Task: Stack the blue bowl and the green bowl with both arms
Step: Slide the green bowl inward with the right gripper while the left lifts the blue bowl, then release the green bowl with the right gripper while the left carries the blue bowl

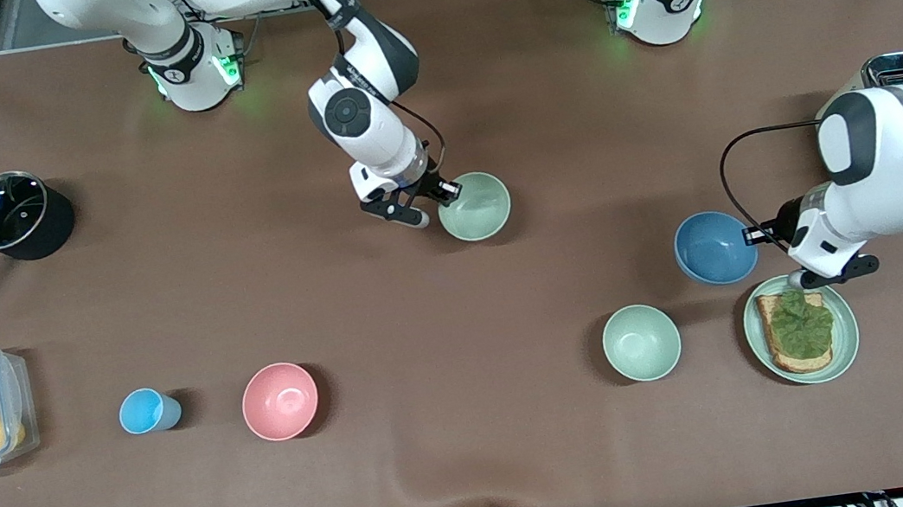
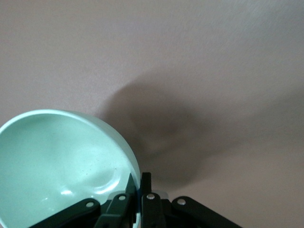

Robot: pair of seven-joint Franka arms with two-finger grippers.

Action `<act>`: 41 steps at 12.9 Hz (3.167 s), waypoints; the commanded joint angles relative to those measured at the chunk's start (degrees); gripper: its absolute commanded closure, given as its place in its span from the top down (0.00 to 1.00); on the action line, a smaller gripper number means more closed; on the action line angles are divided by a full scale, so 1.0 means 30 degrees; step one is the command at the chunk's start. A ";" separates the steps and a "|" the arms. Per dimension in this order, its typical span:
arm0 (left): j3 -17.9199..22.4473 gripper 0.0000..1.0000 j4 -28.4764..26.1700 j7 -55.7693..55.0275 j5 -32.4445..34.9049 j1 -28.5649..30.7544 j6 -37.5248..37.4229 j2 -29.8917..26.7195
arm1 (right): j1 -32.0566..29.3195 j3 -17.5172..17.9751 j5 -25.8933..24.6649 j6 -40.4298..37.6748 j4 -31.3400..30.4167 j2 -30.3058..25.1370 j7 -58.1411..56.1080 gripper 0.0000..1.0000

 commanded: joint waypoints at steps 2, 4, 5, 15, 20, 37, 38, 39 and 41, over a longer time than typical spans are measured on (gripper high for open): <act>-0.0320 0.00 0.1858 0.0097 -0.1590 -0.0049 -0.1516 -0.0086 | 0.0770 -0.0345 0.0312 0.0280 0.0512 0.0721 0.0510 0.00; -0.0846 0.00 0.2154 0.0155 -0.1917 -0.0020 -0.1518 -0.0086 | 0.1090 -0.0374 0.0312 0.0338 0.0657 0.1130 0.0771 0.00; -0.1110 0.00 0.2416 0.0097 -0.2092 -0.0020 -0.1518 -0.0086 | 0.1267 -0.0403 0.0283 0.0338 0.0948 0.1335 0.1093 0.00; -0.2548 0.00 0.3531 -0.1426 -0.2416 -0.0107 -0.1896 -0.0524 | 0.0976 -0.3532 0.0107 -0.7875 0.5424 0.1016 0.0949 1.00; -0.3190 0.00 0.3853 -0.2974 -0.2387 -0.0137 -0.3274 -0.0993 | 0.0771 -0.6635 0.0136 -1.3159 0.7016 -0.0242 -0.1002 1.00; -0.5067 0.00 0.2242 -0.9101 -0.0482 -0.2276 -0.3686 -0.1491 | -0.0372 -0.4094 1.1709 -0.5924 0.6637 0.5325 0.1770 1.00; -0.5067 0.00 0.2243 -0.9190 -0.0512 -0.2276 -0.3686 -0.1550 | -0.0430 -0.4356 1.1680 -0.7179 0.6490 0.4655 0.1799 1.00; -0.5067 0.00 0.2243 -0.9219 -0.0512 -0.2276 -0.3715 -0.1580 | -0.0663 -0.4707 1.1621 -0.8554 0.6169 0.3952 0.1886 1.00; -0.5067 0.00 0.2184 -0.9452 -0.0541 -0.2276 -0.3919 -0.1580 | -0.0578 -0.4827 1.1504 -0.8921 0.5874 0.3709 0.1916 1.00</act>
